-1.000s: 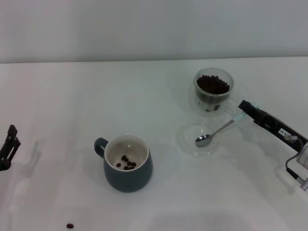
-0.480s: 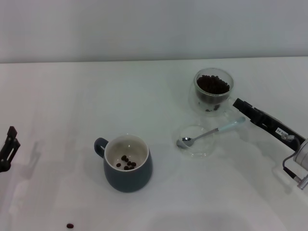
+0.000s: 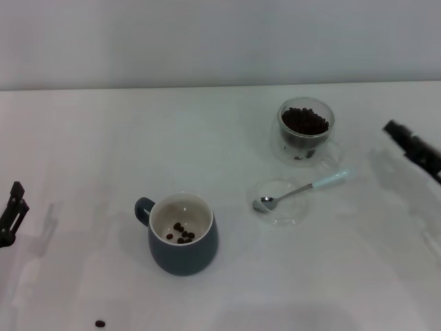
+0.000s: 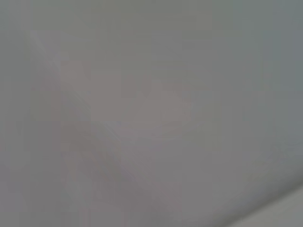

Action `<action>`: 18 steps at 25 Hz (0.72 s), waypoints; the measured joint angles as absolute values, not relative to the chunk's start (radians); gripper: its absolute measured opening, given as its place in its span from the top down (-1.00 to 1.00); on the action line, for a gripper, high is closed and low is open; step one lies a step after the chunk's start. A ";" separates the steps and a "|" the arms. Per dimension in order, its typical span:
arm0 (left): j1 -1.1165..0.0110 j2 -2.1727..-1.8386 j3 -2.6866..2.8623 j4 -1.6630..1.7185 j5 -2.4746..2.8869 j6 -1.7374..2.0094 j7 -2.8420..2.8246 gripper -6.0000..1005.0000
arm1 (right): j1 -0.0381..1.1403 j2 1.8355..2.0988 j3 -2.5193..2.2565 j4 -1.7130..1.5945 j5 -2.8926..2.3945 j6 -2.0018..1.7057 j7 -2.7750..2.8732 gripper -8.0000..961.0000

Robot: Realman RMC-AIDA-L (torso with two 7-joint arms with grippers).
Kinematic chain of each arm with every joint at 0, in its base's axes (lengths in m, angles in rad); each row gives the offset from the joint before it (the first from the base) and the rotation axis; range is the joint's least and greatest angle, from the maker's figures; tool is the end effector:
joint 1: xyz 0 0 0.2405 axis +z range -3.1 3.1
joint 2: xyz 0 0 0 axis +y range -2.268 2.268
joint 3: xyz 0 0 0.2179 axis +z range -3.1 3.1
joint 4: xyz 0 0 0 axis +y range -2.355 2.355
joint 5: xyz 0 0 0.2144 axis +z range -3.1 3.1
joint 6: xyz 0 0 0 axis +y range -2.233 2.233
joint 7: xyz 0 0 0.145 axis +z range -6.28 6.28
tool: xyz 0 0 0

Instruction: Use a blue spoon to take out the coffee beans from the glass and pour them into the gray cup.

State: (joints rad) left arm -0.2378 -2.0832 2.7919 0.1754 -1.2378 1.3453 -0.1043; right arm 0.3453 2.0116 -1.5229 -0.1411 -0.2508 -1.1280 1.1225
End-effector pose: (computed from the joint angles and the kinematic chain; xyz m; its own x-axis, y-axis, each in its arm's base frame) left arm -0.3291 0.2401 -0.0142 0.7161 -0.0061 0.6979 0.6907 -0.1377 -0.7099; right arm 0.3372 0.2976 0.0161 0.1431 -0.2721 -0.9516 -0.9808 -0.1680 -0.0994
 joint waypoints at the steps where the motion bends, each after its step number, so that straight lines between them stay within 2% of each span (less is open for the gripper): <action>1: -0.238 -2.083 2.792 0.175 -1.238 1.345 -0.104 -0.63 | 0.342 2.011 -1.494 -0.139 -0.251 -1.139 1.078 0.27; 12: -0.243 -2.083 2.793 0.175 -1.238 1.345 -0.104 -0.63 | 0.374 2.022 -1.443 -0.134 -0.251 -1.161 0.371 0.27; 17: -0.244 -2.083 2.792 0.175 -1.238 1.345 -0.104 -0.63 | 0.376 2.022 -1.437 -0.138 -0.250 -1.161 0.316 0.27; 18: -0.244 -2.083 2.792 0.175 -1.238 1.345 -0.104 -0.63 | 0.377 2.022 -1.435 -0.138 -0.248 -1.161 0.316 0.14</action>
